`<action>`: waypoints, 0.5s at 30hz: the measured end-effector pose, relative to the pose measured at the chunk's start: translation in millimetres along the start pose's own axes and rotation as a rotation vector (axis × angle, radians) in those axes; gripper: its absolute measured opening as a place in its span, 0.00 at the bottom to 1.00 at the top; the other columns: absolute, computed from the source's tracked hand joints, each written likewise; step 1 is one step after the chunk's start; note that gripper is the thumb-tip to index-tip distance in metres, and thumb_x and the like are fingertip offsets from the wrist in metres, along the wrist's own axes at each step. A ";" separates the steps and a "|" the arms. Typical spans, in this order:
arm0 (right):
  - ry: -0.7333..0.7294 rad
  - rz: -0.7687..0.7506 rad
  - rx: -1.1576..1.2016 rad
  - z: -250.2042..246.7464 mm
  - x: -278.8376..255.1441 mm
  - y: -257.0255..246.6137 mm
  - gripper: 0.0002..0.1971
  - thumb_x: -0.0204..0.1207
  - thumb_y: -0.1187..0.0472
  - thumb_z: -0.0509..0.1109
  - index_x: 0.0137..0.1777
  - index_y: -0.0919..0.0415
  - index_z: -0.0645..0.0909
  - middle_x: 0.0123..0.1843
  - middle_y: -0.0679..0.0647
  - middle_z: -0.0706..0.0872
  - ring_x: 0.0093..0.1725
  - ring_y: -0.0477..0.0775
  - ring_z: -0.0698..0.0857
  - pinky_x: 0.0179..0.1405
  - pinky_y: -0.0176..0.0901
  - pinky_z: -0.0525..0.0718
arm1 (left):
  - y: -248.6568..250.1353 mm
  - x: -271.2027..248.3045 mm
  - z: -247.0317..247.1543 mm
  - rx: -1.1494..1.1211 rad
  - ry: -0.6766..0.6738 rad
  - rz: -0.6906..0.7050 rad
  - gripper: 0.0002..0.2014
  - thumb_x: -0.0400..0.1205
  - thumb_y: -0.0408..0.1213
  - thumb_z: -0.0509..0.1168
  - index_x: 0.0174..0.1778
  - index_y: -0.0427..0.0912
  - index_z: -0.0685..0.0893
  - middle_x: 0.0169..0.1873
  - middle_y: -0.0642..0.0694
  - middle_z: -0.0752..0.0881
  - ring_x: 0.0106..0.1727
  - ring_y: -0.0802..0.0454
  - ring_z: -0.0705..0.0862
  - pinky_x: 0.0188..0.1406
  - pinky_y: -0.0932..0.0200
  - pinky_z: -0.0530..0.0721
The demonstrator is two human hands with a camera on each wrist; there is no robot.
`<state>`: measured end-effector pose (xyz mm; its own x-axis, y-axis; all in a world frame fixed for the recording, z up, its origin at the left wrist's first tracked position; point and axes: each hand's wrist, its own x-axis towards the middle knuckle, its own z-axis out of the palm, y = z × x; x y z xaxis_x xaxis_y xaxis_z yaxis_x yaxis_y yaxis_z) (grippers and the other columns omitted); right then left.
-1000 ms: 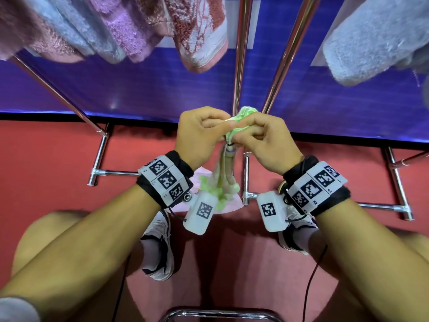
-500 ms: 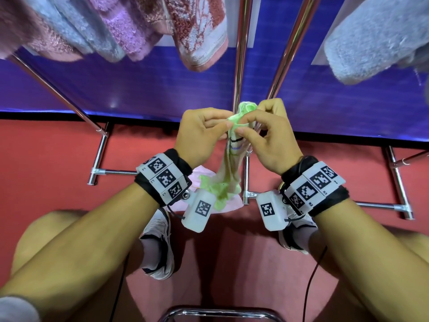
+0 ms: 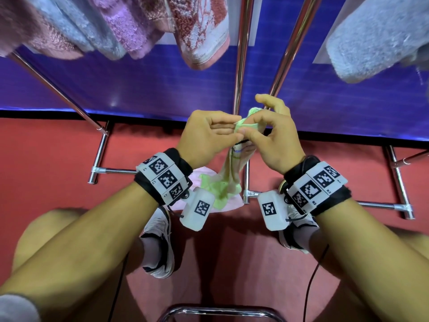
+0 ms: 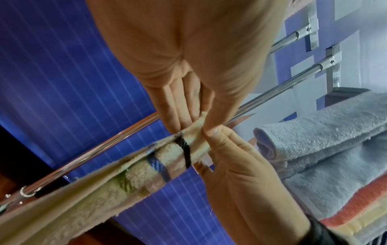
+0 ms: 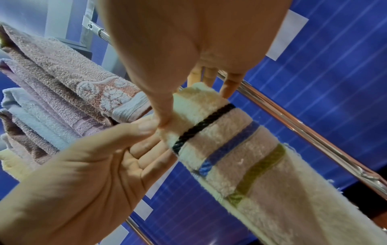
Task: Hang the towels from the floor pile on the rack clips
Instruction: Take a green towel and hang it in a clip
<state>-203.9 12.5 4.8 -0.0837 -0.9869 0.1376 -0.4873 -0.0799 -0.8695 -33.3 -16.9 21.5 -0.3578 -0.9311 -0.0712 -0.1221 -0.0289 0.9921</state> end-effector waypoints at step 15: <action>-0.190 -0.186 -0.446 -19.3 2.1 16.5 0.19 0.72 0.44 0.69 0.51 0.57 0.89 0.73 0.54 0.79 0.74 0.60 0.72 0.67 0.49 0.74 | 3.5 4.0 -14.7 0.073 0.040 0.017 0.14 0.69 0.20 0.79 0.40 0.44 0.89 0.31 0.55 0.91 0.38 0.61 0.89 0.43 0.66 0.88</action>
<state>-228.9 11.9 -0.2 0.1789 -0.9729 0.1464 -0.8055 -0.2303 -0.5460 -21.6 -26.1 26.3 -0.3230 -0.9451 -0.0485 -0.1837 0.0123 0.9829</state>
